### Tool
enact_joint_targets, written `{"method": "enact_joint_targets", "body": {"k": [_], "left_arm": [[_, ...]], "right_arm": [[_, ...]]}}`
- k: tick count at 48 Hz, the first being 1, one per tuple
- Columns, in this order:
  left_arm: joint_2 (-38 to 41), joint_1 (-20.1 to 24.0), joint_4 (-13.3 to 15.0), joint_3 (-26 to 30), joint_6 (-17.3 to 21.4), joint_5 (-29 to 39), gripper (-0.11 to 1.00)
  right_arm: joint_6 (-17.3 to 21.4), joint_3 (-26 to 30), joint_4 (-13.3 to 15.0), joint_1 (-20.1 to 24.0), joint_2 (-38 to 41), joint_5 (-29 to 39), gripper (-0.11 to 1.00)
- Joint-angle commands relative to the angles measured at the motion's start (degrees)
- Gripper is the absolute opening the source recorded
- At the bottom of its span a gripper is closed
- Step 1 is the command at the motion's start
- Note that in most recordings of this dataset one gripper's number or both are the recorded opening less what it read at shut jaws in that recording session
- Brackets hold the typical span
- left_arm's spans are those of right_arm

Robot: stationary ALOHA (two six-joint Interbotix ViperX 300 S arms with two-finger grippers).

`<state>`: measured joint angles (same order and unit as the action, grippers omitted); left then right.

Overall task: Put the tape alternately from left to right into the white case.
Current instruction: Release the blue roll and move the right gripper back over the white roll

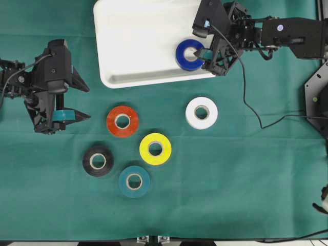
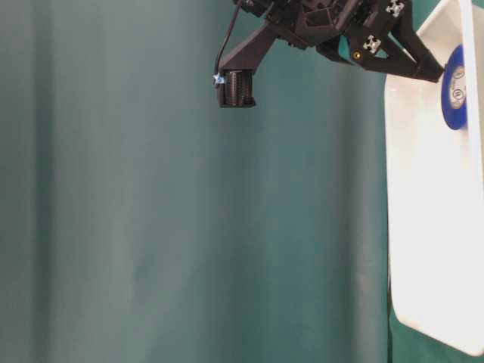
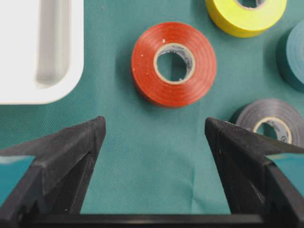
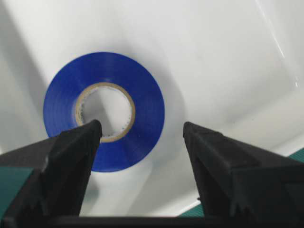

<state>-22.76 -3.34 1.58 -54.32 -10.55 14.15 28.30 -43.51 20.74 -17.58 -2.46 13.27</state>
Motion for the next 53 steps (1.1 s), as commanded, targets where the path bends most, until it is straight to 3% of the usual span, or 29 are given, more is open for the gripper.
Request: {"method": "enact_joint_targets", "body": {"k": [1, 33, 53], "left_arm": [[-0.26, -0.18, 0.09, 0.88, 0.00, -0.18, 0.44], [-0.26, -0.18, 0.09, 0.70, -0.09, -0.18, 0.44], [-0.26, -0.18, 0.09, 0.70, -0.09, -0.18, 0.44]], "right_arm": [[0.09, 0.35, -0.09, 0.70, -0.70, -0.44, 0.76], [0.18, 0.44, -0.09, 13.45, -3.60, -3.43, 0.76], [0.18, 0.35, -0.09, 18.90, -3.60, -3.69, 0.76]]}}
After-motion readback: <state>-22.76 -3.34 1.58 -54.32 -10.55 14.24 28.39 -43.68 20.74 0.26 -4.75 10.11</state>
